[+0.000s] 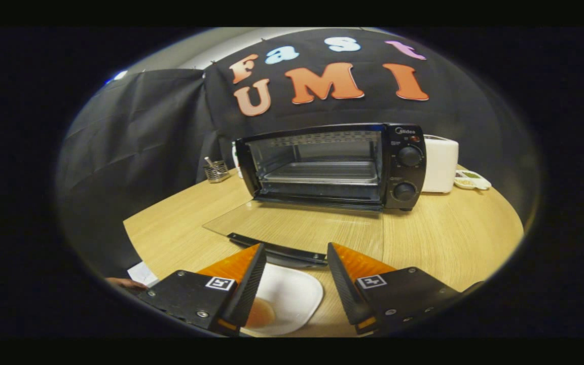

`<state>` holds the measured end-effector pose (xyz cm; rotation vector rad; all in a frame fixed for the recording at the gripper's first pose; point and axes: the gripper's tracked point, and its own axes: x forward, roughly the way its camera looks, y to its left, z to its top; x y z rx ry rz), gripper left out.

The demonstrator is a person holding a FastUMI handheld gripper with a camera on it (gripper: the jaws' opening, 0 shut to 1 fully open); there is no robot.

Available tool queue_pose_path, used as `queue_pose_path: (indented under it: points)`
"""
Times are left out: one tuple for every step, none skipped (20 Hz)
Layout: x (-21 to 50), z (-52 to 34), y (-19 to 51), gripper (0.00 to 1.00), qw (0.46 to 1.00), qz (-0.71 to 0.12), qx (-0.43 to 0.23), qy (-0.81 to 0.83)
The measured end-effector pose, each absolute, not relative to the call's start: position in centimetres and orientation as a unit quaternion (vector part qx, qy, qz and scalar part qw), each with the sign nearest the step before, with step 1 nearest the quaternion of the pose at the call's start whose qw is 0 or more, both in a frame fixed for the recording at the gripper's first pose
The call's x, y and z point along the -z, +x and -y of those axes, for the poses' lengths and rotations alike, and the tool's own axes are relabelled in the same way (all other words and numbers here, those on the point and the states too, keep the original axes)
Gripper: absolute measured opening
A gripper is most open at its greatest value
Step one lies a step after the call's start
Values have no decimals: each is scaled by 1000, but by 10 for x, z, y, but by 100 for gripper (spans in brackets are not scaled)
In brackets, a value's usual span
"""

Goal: Open the toaster oven, put the food inside, and close the toaster oven door.

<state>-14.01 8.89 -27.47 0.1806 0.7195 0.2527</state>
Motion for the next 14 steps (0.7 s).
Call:
queue_pose_path:
  points:
    - [270,-91,-146,75,924,-348,-134,86]
    - [265,-93,-152,76,924,-345,-140,87]
    - [262,-94,-158,77,923,-345,-146,87]
    - [260,-96,-163,79,922,-347,-148,89]
    - [260,-98,-170,81,919,-351,-154,90]
    - [259,-101,-175,82,917,-353,-159,90]
    - [259,-105,-182,82,914,-359,-167,88]
    - [261,-109,-190,83,911,-365,-175,82]
    - [264,-111,-197,87,906,-374,-182,73]
    - [266,-114,-205,88,903,-381,-189,65]
    - [269,-116,-211,89,898,-389,-195,58]
    - [270,-117,-217,91,895,-396,-198,54]
    - [271,-119,-219,92,893,-400,-199,52]
    - [270,-122,-223,92,891,-403,-202,53]
